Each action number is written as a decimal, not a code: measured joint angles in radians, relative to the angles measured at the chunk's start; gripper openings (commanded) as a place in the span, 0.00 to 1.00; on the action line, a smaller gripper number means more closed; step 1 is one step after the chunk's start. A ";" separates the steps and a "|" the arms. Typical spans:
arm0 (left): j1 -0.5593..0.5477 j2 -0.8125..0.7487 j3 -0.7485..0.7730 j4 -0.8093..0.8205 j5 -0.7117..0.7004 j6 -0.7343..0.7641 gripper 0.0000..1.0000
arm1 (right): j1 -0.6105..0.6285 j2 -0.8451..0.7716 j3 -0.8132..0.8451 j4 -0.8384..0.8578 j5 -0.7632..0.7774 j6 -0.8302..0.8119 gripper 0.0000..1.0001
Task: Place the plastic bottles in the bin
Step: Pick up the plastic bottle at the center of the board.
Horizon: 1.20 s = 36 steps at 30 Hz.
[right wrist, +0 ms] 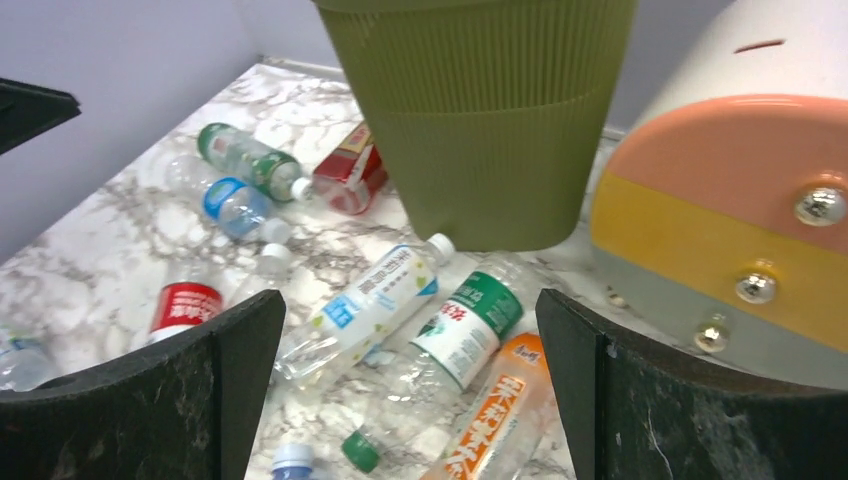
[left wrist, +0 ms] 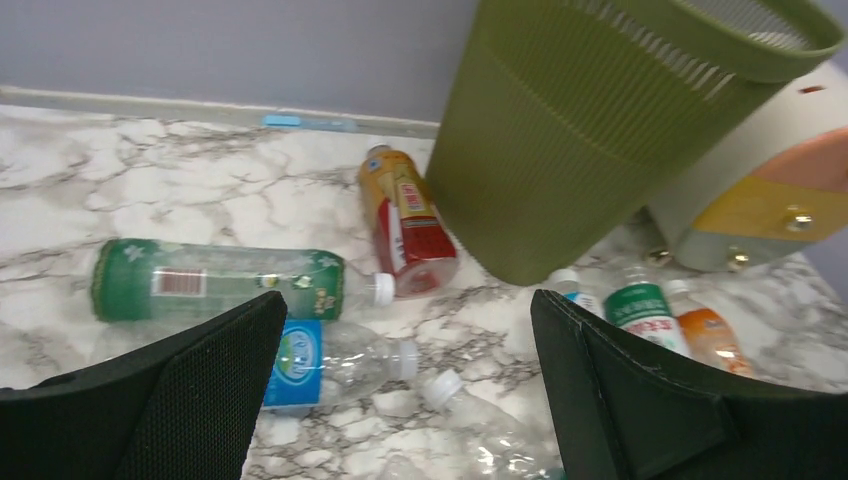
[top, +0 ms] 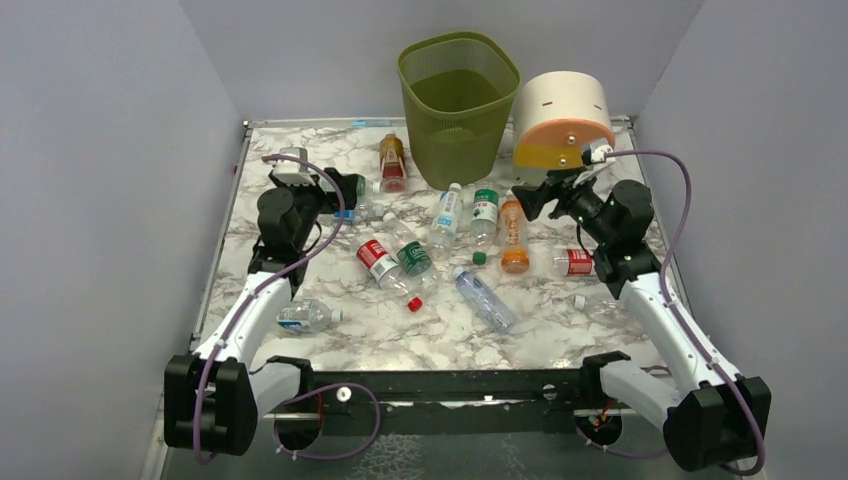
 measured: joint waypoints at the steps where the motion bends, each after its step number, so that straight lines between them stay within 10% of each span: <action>1: 0.000 -0.008 0.009 -0.011 0.026 -0.020 0.99 | 0.000 0.003 0.028 -0.042 -0.023 0.005 0.99; 17: -0.002 -0.137 0.095 -0.265 0.407 -0.295 0.99 | 0.000 0.114 0.118 -0.354 -0.367 0.248 0.99; 36: -0.005 -0.306 0.072 -0.647 0.439 -0.362 0.99 | 0.000 -0.054 0.084 -0.624 -0.204 0.328 0.99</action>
